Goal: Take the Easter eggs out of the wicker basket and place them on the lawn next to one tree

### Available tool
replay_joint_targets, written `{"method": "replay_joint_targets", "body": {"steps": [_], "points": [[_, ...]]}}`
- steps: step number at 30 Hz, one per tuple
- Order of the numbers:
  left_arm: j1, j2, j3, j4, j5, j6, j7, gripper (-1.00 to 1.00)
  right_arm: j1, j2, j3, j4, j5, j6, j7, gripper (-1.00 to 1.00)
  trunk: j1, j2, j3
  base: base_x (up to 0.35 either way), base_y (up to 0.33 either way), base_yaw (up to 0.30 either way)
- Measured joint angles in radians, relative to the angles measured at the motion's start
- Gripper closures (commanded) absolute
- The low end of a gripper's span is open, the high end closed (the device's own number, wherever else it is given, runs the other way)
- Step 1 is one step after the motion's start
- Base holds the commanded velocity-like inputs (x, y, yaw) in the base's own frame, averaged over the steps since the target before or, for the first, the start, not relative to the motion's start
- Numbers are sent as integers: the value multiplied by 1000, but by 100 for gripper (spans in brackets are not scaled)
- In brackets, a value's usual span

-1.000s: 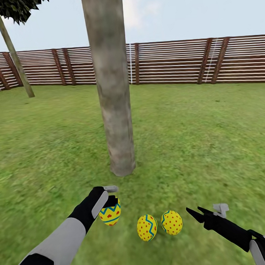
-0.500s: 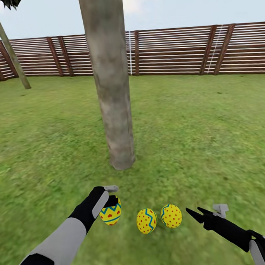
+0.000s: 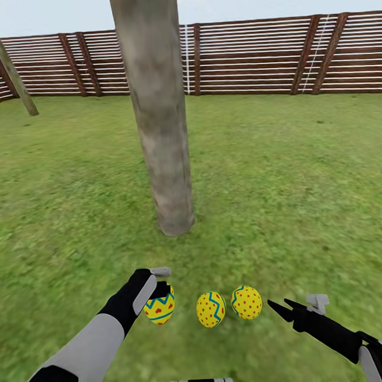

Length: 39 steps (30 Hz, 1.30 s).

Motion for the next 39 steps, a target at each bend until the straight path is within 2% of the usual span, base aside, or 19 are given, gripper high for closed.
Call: {"method": "replay_joint_targets", "body": {"steps": [13, 17, 21, 29, 39], "points": [[0, 0, 0, -1, 0, 0, 0, 100, 0, 0, 0, 0, 0, 0, 0, -100, 6, -3, -50, 0, 0, 0], [0, 0, 0, -2, 0, 0, 0, 100, 0, 0, 1, 0, 0, 0, 0, -100, 6, -3, -50, 0, 0, 0], [0, 0, 0, -3, 0, 0, -1, 100, 0, 0, 1, 1, 0, 0, 0, -100, 8, -4, -66, 0, 0, 0], [0, -2, 0, -11, 0, -14, -1, 100, 0, 0, -1, 1, 0, 0, 1, -100, 8, -4, -66, 3, 0, 0], [0, -6, 0, -7, 0, -20, 0, 100, 0, 0, -1, 1, -1, 0, 2, -100, 7, -4, -66, 218, -4, 0]]}}
